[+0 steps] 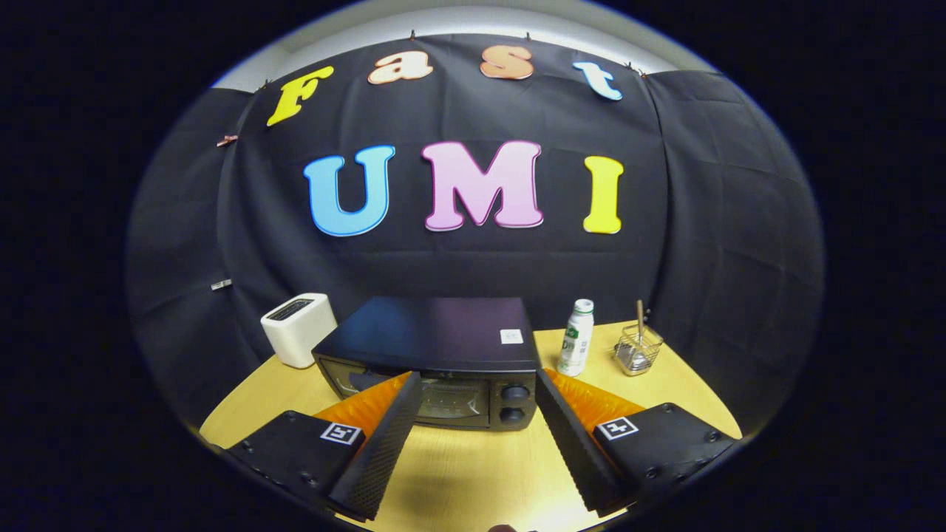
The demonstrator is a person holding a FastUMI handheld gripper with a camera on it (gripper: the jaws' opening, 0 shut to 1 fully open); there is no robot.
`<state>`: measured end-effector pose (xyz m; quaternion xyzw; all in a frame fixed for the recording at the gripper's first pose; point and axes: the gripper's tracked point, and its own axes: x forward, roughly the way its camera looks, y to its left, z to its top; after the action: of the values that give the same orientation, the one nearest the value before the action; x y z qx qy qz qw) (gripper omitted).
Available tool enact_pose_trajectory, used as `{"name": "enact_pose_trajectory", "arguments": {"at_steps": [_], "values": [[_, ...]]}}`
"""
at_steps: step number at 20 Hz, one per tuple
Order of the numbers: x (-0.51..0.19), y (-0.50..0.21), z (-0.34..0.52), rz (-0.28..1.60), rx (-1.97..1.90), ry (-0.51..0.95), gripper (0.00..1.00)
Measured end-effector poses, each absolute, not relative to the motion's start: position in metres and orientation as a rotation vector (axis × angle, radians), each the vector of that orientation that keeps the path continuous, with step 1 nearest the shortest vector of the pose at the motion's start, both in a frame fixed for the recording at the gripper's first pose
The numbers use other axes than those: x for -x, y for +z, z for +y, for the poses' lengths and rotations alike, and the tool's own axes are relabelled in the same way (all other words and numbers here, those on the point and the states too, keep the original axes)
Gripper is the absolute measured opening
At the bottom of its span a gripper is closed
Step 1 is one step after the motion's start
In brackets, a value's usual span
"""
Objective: Open the toaster oven, put the food inside, and close the toaster oven door.
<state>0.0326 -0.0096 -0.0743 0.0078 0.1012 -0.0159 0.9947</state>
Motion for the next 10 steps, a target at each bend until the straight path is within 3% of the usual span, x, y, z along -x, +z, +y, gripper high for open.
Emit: {"name": "enact_pose_trajectory", "arguments": {"at_steps": [10], "values": [[0.021, -0.017, -0.059, 0.117, 0.065, -0.094, 0.99]]}}
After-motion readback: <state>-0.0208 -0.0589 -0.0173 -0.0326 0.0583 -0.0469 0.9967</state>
